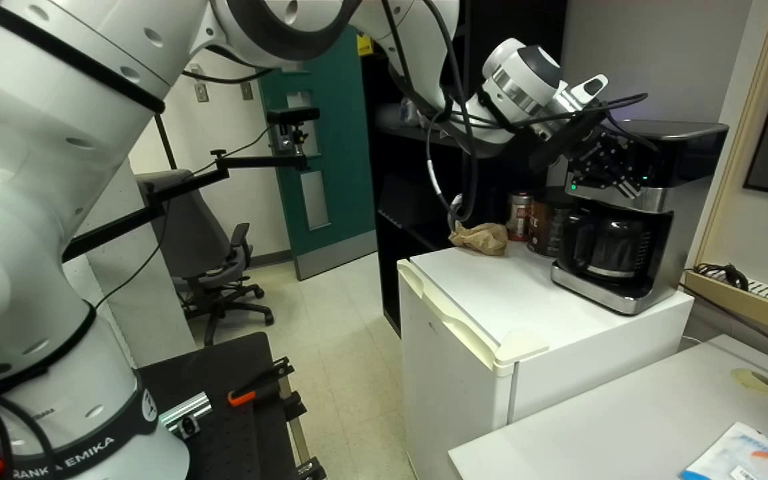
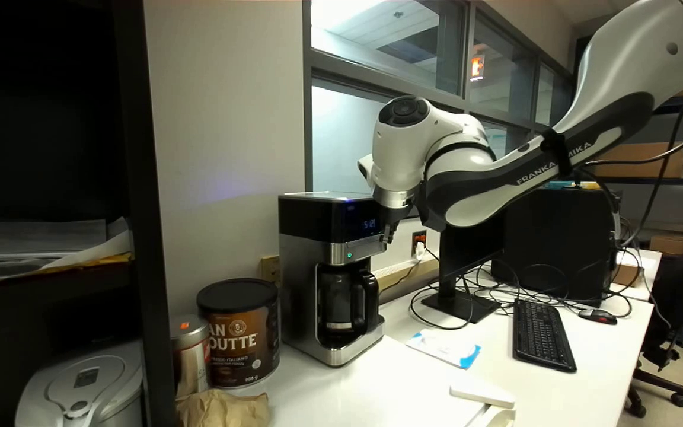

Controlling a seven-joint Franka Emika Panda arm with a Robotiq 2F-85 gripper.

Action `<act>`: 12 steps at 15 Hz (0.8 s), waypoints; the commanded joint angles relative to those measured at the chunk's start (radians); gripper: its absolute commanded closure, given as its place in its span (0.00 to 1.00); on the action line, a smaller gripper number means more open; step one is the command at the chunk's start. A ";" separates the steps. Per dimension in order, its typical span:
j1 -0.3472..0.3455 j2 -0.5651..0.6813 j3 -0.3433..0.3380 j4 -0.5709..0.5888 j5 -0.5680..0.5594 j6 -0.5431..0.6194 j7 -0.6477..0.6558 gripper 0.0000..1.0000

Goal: Press a button on the coffee maker

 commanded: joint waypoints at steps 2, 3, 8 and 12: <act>0.012 0.043 -0.023 0.063 0.051 0.034 -0.034 1.00; 0.012 0.043 -0.024 0.063 0.060 0.036 -0.036 1.00; 0.015 0.023 -0.032 0.036 0.085 0.054 -0.036 1.00; 0.013 -0.074 -0.034 -0.091 0.101 0.068 -0.024 1.00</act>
